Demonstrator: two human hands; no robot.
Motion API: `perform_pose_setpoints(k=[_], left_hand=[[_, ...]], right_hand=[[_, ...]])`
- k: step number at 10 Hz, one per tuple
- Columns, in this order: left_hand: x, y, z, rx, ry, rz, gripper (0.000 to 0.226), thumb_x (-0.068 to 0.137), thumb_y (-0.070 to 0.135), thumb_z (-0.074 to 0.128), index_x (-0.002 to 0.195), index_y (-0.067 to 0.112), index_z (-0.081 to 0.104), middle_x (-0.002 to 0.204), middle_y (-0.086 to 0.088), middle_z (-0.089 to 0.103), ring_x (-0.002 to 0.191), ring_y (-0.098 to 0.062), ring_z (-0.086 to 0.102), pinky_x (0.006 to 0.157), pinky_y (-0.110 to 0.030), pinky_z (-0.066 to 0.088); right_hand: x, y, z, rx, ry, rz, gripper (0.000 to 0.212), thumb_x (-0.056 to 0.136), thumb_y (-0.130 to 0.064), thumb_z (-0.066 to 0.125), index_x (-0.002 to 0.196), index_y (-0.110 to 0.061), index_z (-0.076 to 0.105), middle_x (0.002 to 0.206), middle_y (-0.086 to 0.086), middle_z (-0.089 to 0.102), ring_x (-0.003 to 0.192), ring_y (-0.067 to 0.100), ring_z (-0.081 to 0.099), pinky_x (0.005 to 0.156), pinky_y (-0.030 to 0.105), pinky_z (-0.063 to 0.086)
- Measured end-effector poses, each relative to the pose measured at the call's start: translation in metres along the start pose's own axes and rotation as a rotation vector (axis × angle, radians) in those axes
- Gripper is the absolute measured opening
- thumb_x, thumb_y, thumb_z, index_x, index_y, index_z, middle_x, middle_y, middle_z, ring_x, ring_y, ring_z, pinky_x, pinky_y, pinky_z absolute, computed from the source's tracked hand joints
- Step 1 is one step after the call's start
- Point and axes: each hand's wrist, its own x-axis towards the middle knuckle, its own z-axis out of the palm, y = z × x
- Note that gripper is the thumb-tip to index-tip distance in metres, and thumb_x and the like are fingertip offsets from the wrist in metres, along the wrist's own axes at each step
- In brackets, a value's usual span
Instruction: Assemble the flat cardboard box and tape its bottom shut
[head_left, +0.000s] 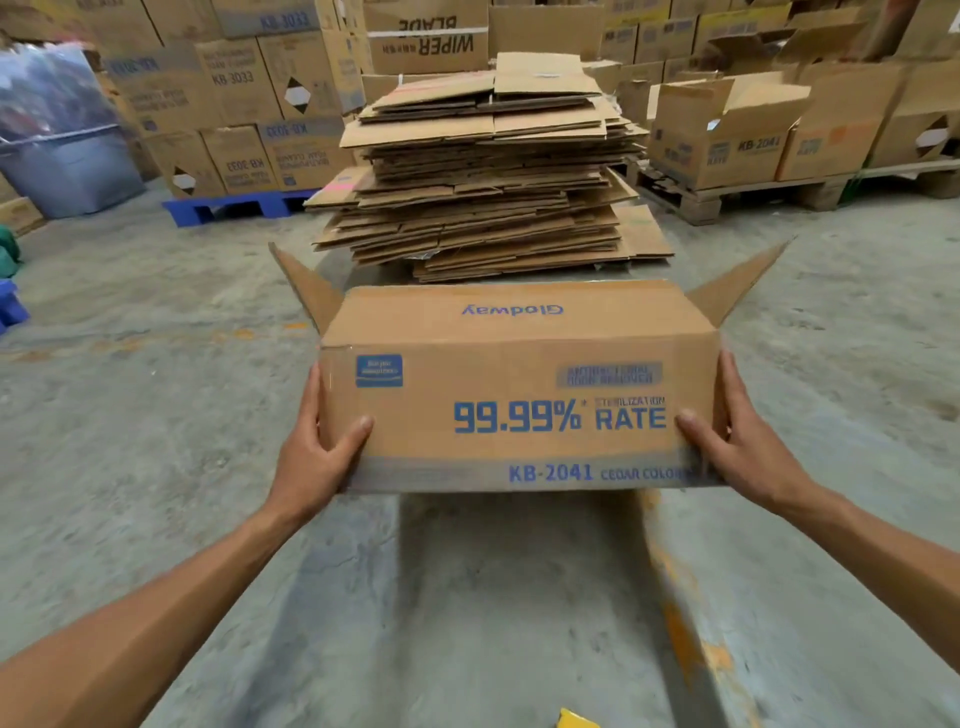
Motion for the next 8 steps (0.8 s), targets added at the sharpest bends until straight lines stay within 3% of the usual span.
perform_pose_setpoints(k=[1,3,4,5,6,7,8], left_hand=[[-0.033,-0.042,0.008,-0.021,-0.072,-0.134,0.095,0.089,0.017,0.068,0.154,0.036,0.002,0.148,0.013,0.033,0.135,-0.012,0.044,0.114,-0.036,0.035],[-0.052,-0.067,0.024,0.057,-0.169,-0.242,0.095,0.092,0.022,0.063,0.155,0.033,-0.008,0.149,0.016,0.028,0.130,-0.004,0.037,0.110,-0.026,0.031],[-0.046,-0.075,0.035,0.067,-0.217,-0.325,0.089,0.092,0.028,0.060,0.154,0.037,-0.003,0.156,0.010,0.032,0.140,-0.011,0.035,0.115,-0.038,0.031],[-0.043,-0.081,0.047,0.115,-0.245,-0.479,0.069,0.095,0.018,0.056,0.152,0.022,0.017,0.154,-0.001,0.039,0.138,-0.023,0.040,0.112,-0.037,0.033],[-0.045,-0.087,0.053,0.348,-0.280,-0.574,0.064,0.093,0.028,0.052,0.149,0.015,0.024,0.143,-0.016,0.049,0.126,-0.038,0.050,0.101,-0.039,0.042],[-0.046,-0.096,0.061,0.487,-0.318,-0.568,0.071,0.083,0.042,0.046,0.145,0.013,0.030,0.138,-0.021,0.052,0.122,-0.042,0.051,0.101,-0.042,0.044],[-0.053,-0.090,0.077,0.599,-0.419,-0.509,0.058,0.091,0.042,0.042,0.137,0.007,0.041,0.135,-0.021,0.055,0.118,-0.039,0.055,0.098,-0.040,0.046]], right_hand=[[-0.020,0.024,0.024,-0.082,-0.130,0.032,0.098,0.087,-0.049,0.053,0.144,-0.052,-0.026,0.160,-0.002,0.028,0.133,0.027,0.049,0.105,0.053,0.044],[-0.026,0.047,0.040,-0.086,-0.175,0.077,0.104,0.093,-0.041,0.057,0.139,-0.053,-0.035,0.164,-0.005,0.011,0.140,0.026,0.039,0.113,0.049,0.035],[-0.027,0.057,0.046,-0.036,-0.220,0.141,0.104,0.089,-0.048,0.060,0.143,-0.052,-0.029,0.165,-0.007,0.004,0.144,0.026,0.032,0.116,0.052,0.029],[-0.038,0.068,0.063,0.022,-0.260,0.234,0.105,0.089,-0.046,0.062,0.151,-0.039,-0.022,0.165,-0.006,0.003,0.147,0.025,0.024,0.119,0.046,0.022],[-0.043,0.068,0.069,0.007,-0.253,0.271,0.097,0.094,-0.037,0.059,0.154,-0.028,-0.017,0.164,-0.005,0.007,0.147,0.020,0.021,0.119,0.038,0.019],[-0.038,0.055,0.077,-0.031,-0.112,0.203,0.079,0.098,-0.026,0.053,0.157,-0.017,0.001,0.151,-0.008,0.028,0.137,0.011,0.030,0.112,0.027,0.022],[-0.033,0.045,0.094,-0.158,-0.131,0.276,0.063,0.098,-0.027,0.050,0.151,-0.007,0.023,0.153,0.011,0.037,0.140,0.026,0.035,0.114,0.037,0.028]])
